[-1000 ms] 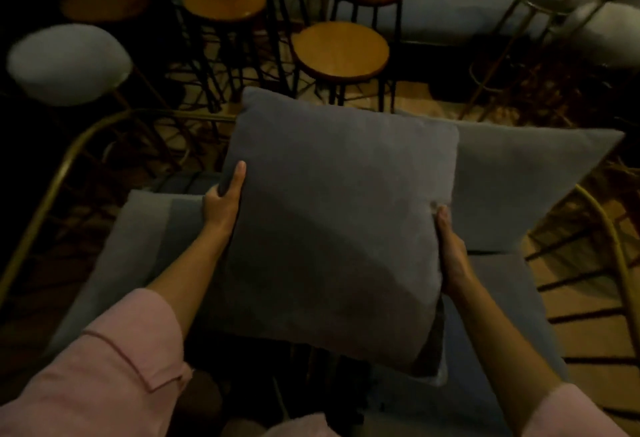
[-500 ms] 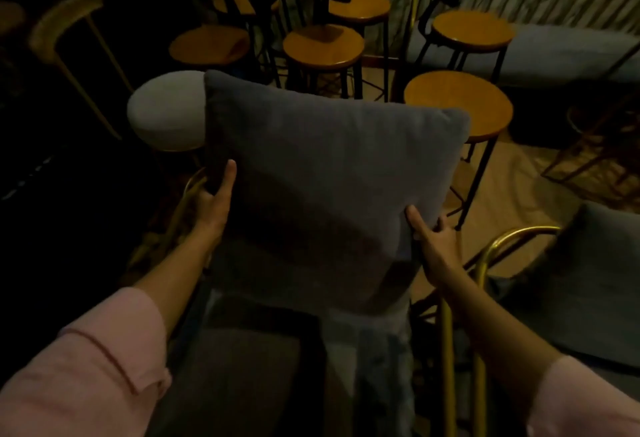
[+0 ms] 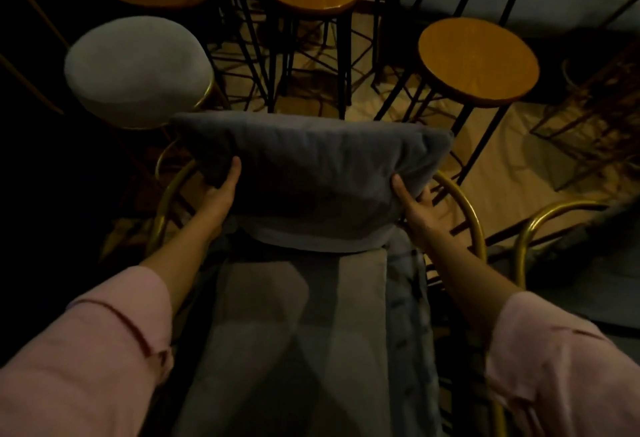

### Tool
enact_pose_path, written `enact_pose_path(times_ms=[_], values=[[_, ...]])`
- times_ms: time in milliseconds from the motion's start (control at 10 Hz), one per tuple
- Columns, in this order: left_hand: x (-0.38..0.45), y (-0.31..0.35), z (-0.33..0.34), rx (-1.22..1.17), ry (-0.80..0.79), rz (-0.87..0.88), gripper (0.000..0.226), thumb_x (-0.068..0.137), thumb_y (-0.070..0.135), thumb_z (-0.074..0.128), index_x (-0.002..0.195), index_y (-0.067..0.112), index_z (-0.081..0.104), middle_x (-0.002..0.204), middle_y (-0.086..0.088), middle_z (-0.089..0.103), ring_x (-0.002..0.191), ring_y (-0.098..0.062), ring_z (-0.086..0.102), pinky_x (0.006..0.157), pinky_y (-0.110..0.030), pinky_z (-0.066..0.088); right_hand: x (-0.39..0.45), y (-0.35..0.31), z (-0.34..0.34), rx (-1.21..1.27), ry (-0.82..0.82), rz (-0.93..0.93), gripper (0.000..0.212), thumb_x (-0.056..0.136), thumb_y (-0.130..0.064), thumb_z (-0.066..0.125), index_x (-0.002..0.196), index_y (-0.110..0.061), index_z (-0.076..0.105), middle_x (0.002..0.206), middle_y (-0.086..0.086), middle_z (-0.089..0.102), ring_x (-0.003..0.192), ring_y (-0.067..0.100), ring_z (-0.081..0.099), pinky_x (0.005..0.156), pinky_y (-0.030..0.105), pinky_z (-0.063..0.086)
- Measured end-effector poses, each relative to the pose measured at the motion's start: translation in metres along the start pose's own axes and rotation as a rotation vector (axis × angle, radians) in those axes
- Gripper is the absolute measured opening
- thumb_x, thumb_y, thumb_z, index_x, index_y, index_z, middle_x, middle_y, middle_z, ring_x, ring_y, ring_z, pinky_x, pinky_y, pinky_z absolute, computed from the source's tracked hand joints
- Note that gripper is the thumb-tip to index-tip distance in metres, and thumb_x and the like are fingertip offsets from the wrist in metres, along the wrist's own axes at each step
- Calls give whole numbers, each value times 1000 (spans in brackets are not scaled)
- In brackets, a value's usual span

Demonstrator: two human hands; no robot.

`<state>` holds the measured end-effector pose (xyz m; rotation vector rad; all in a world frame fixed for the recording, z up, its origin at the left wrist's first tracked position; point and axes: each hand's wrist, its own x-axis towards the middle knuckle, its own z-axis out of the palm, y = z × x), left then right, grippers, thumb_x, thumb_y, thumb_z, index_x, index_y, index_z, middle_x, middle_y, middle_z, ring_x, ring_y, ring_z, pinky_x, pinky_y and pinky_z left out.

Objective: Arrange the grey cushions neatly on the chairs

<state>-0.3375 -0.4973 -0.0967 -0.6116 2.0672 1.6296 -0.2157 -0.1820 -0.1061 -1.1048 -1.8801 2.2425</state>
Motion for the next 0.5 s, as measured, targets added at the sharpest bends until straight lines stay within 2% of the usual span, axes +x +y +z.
enact_pose_path(times_ms=[100,200,300,400,500], values=[[9,4,5,86,28,6,138,36,102,50,147,20,38,148,-6,49,130,-33,52,107,-48,45,5,-4,11,-24,97,-44,107,60,-74,77,149,-37,29,150,0,44,134,27,47,104,56,46],[21,-1,7,77,71,1,137,37,103,48,147,21,38,148,-5,49,130,-32,52,106,-48,46,0,-3,15,16,159,-24,111,60,-71,78,151,-33,25,151,1,43,135,29,46,106,57,45],[-19,5,16,43,113,79,103,72,81,54,147,12,37,149,-9,47,133,-32,49,109,-44,43,-17,3,15,53,158,74,108,72,-60,77,153,-32,13,158,5,31,139,35,40,101,59,48],[-50,-11,21,-20,91,127,110,62,70,72,149,19,27,151,-4,42,135,-26,47,110,-43,43,-42,21,0,-50,130,185,109,80,-40,79,156,-26,2,160,10,27,139,38,40,96,55,50],[-77,-23,30,86,-35,115,112,68,59,78,153,24,14,157,-1,31,138,-26,41,104,-42,47,-64,31,-15,-169,43,207,115,81,-36,80,156,-21,-5,156,11,32,137,35,43,66,36,55]])
